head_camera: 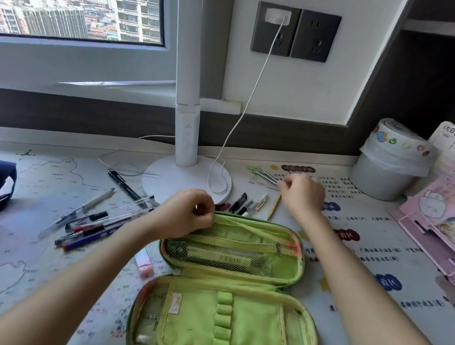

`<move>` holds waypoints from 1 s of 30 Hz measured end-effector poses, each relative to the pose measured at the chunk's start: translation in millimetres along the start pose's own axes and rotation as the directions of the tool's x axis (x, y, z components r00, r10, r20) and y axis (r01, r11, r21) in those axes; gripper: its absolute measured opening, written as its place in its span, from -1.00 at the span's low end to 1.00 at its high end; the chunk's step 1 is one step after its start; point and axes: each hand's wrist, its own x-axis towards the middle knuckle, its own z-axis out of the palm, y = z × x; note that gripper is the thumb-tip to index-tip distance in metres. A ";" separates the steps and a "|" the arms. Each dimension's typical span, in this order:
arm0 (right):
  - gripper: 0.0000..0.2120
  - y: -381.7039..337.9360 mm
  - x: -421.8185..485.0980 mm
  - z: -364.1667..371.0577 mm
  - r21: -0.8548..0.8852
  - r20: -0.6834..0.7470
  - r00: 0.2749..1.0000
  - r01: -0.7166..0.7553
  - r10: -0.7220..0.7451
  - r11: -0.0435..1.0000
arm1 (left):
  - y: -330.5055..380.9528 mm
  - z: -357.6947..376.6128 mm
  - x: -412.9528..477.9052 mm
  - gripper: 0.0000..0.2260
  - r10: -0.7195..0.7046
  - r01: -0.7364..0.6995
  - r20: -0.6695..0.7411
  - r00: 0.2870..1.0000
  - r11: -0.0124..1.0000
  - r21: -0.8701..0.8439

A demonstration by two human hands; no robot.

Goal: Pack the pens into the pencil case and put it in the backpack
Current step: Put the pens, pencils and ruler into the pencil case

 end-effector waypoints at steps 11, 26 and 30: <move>-0.76 -1.7 46.0 44.6 -0.466 0.105 0.979 0.205 -0.176 0.861 | -7.5 0.8 2.0 -0.94 -0.011 0.010 -0.006 1.000 0.995 -0.095; -0.86 -14.7 -104.6 -32.7 0.418 -0.073 0.792 0.576 -0.606 0.703 | -6.4 -2.3 0.9 -0.92 -0.126 0.135 0.053 0.991 0.960 -0.243; -0.92 -24.0 -99.4 -8.7 0.108 -0.159 0.688 0.725 -0.708 0.680 | -5.0 -2.5 0.9 -0.91 -0.118 0.127 0.052 0.992 0.967 -0.222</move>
